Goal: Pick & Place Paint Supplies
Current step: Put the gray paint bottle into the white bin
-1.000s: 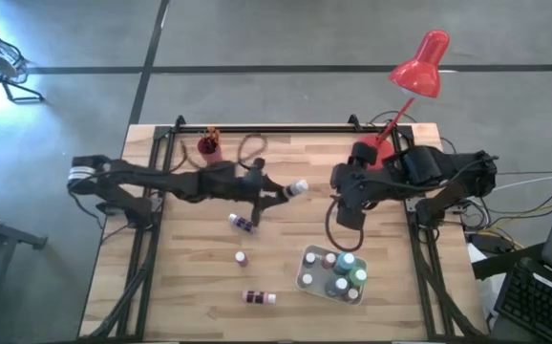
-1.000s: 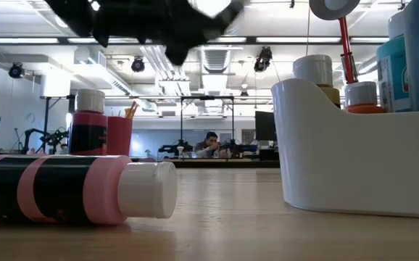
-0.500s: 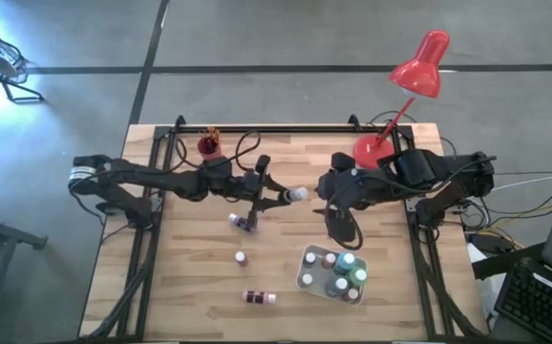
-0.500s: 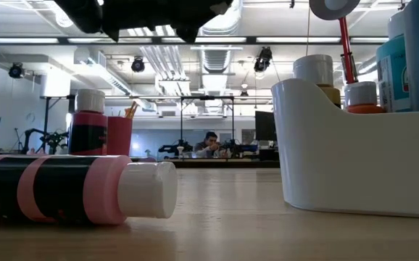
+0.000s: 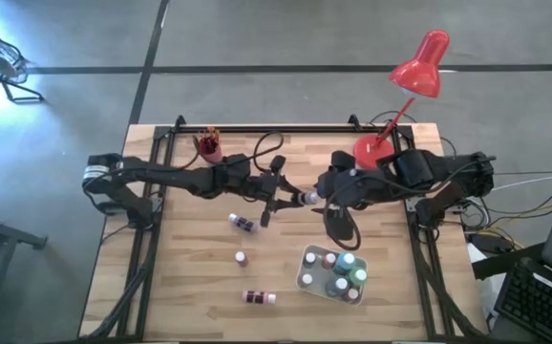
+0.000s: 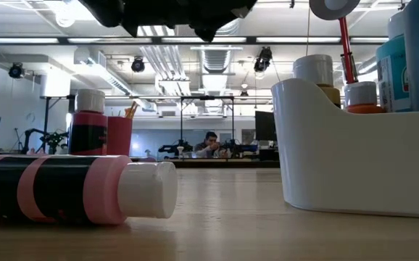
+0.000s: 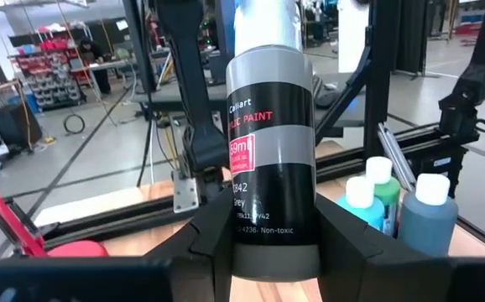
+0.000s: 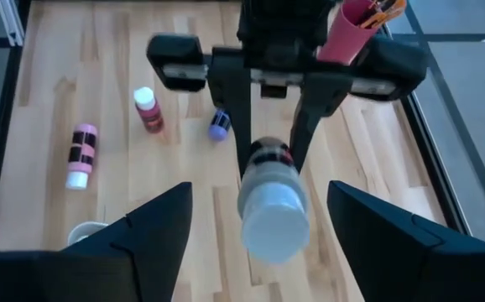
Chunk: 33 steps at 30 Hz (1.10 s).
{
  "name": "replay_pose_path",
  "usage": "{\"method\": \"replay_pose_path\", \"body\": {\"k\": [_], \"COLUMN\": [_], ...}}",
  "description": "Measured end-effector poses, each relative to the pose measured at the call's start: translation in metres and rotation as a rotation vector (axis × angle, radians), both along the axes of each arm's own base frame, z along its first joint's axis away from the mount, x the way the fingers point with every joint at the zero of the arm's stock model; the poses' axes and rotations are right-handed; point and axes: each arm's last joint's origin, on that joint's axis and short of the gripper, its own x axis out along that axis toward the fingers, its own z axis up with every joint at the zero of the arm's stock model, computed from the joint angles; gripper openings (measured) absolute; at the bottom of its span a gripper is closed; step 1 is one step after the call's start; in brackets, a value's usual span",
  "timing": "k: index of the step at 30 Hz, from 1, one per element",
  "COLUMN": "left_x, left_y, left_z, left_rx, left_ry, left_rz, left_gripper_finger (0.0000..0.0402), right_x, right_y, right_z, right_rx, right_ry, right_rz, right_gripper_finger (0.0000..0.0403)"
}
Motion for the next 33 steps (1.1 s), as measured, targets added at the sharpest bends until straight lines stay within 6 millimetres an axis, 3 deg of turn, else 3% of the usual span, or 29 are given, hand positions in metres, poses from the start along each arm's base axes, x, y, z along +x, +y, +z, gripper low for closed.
{"method": "replay_pose_path", "body": {"k": [8,19,33], "left_x": [-0.001,0.000,0.001], "left_y": [0.000,0.000,-0.001], "left_z": [0.006,0.008,0.015], "left_rx": [0.011,0.011,0.014], "left_ry": [-0.005,-0.018,-0.040], "left_rz": [-0.004,-0.005,-0.027], "left_gripper_finger": [0.0121,0.0120,0.0120], "right_x": [-0.002,-0.001,-0.001], "right_y": [-0.001,0.000,-0.002], "right_z": [-0.003,-0.004,-0.003], "right_rx": [-0.004,-0.008,-0.042], "right_ry": [0.032,0.037,0.018], "right_rz": [-0.007,-0.004,-0.034], "right_gripper_finger": [0.0275,0.0225,0.0191]}}
